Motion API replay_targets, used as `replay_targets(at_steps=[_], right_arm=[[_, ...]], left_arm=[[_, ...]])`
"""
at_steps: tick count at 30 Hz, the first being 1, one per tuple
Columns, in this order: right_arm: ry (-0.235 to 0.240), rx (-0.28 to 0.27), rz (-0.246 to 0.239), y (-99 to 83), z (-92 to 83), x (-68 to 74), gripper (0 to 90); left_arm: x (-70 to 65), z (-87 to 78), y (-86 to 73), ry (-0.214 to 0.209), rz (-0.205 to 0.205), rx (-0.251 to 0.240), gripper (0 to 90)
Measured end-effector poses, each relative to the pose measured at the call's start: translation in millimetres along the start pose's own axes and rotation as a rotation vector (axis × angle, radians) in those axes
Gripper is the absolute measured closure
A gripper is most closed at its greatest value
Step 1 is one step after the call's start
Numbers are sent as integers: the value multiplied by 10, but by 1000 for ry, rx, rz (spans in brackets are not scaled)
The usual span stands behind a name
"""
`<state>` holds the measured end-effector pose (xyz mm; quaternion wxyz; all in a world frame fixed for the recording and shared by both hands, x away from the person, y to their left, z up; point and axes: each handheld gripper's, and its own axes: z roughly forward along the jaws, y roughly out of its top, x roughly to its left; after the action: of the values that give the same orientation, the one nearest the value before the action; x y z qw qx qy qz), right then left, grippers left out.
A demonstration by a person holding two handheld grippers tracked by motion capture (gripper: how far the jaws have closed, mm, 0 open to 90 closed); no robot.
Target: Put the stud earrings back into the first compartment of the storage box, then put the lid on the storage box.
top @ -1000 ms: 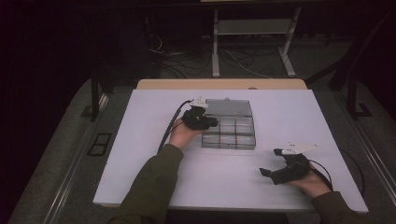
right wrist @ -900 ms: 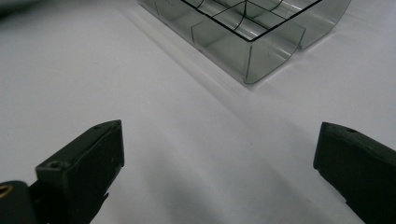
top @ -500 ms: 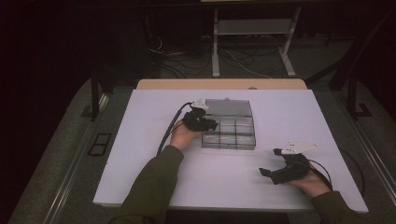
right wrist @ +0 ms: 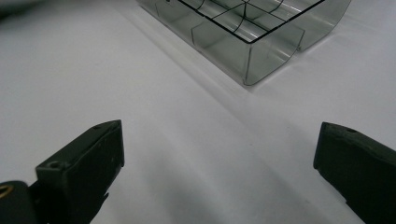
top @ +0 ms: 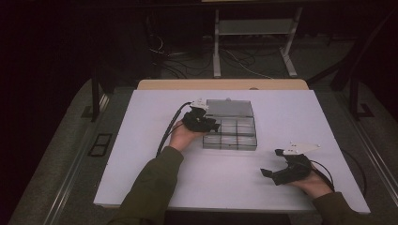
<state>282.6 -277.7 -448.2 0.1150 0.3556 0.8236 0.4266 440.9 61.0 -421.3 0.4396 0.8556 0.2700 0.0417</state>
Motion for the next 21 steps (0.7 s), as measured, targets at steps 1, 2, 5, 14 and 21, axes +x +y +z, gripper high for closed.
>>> replay_targets(at_steps=[1, 2, 5, 14, 21], right_arm=[[0, 0, 0, 0, -1, 1, 13], [-1, 0, 0, 0, -1, 0, 13], [-1, 0, -1, 1, -2, 2, 13], [-1, -2, -4, 2, -5, 5, 13], [5, -1, -3, 21, -5, -9, 13]], left_arm=[[-7, -24, -1, 2, -3, -3, 632], [-10, -48, 0, 5, -5, -5, 613], [-11, -119, -3, 4, -19, -16, 557], [-15, -325, -72, 39, -21, -24, 449], [42, -508, -169, 75, -36, -35, 367]])
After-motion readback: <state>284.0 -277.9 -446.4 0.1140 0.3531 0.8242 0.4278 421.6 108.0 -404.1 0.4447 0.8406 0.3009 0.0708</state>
